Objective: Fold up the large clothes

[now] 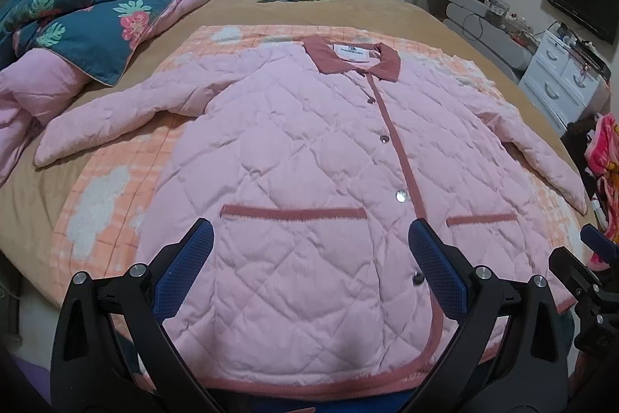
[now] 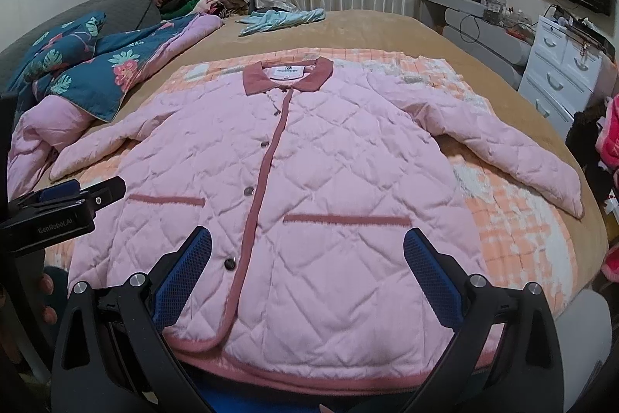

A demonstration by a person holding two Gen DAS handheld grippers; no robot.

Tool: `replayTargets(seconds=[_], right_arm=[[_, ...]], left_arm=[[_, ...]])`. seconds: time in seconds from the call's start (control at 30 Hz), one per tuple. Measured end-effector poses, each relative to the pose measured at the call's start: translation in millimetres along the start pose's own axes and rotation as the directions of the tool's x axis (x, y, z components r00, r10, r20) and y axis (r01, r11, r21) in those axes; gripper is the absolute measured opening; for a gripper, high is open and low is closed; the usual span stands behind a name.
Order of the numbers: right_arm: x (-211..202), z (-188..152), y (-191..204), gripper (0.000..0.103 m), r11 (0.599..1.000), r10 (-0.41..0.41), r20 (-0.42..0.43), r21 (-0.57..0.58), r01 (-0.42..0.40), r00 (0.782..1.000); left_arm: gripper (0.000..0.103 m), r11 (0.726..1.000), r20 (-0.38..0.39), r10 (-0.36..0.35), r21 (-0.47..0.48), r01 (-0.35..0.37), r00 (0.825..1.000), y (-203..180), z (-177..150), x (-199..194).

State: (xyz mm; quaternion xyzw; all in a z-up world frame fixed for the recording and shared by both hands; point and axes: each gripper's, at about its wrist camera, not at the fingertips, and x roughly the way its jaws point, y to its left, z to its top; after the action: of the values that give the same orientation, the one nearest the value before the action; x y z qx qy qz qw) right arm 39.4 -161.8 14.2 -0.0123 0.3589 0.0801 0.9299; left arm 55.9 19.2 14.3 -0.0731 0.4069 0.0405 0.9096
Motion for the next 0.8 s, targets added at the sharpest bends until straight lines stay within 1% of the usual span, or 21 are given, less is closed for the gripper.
replayTargets(seconds=[0.43,0.53,0.63,0.8], right_arm=[[29.3,59.0,-14.1,0.099,0.999,0.004,0.025,0.045,-0.005,1.0],[36.3,72.5,-19.6,0.099,0.998,0.007,0.032,0.064,-0.009,0.999],[44.6,83.8,-25.0,0.099,0.997,-0.007,0.035,0.076,0.005,0.999],[58.1,96.1,-40.9,0.099,0.993,-0.02,0.031,0.116,0.016,0.999]], left_arm=[[0.095,1.0,0.001,-0.012,-0.023,0.012,1.0,-5.5,43.8,21.4],[0.095,1.0,-0.009,-0.004,-0.018,0.004,1.0,-10.6,55.1,30.4],[0.095,1.0,-0.019,-0.009,-0.019,0.008,1.0,-15.9,66.0,40.2],[0.095,1.0,-0.038,-0.03,-0.006,0.029,0.999,-30.3,81.9,56.0]])
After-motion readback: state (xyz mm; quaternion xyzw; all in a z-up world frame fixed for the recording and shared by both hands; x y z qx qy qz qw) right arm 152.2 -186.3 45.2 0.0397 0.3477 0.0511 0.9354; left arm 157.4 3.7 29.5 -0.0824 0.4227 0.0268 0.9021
